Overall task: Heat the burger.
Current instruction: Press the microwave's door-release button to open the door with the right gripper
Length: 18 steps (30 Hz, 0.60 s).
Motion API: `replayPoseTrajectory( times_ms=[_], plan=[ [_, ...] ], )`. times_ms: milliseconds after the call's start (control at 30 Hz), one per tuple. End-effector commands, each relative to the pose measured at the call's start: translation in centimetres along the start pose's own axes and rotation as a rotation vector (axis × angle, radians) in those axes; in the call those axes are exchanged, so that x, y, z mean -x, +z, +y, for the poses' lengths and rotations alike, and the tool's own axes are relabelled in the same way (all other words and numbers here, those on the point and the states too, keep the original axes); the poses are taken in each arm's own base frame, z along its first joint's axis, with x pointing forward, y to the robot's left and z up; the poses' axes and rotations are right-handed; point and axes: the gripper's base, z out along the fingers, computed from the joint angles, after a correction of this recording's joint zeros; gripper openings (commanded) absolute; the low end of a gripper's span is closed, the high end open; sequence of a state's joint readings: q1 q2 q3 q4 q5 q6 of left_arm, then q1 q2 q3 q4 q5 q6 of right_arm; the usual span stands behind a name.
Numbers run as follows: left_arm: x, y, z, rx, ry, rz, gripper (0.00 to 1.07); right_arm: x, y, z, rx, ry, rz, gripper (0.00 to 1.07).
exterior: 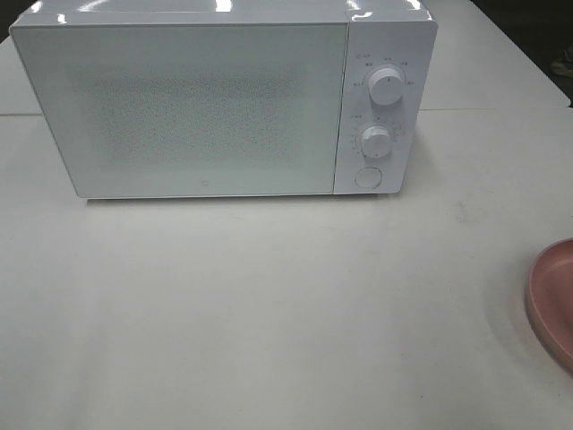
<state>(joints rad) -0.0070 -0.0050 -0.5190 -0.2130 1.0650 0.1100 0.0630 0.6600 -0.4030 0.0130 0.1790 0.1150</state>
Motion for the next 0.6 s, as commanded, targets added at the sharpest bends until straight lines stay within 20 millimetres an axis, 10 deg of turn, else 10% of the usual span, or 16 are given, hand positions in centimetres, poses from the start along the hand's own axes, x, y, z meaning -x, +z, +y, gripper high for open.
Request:
replayPoseTrajectory(
  times_ms=[33,600],
  plan=[
    [-0.2,-0.1,-0.1,-0.008,-0.002,-0.016,1.0,0.2,1.5,0.0,0.006,0.005,-0.081,0.75],
    [-0.2,-0.1,-0.1,-0.008,-0.002,-0.016,1.0,-1.4,9.9,-0.2,0.005,-0.021,-0.054,0.75]
  ],
)
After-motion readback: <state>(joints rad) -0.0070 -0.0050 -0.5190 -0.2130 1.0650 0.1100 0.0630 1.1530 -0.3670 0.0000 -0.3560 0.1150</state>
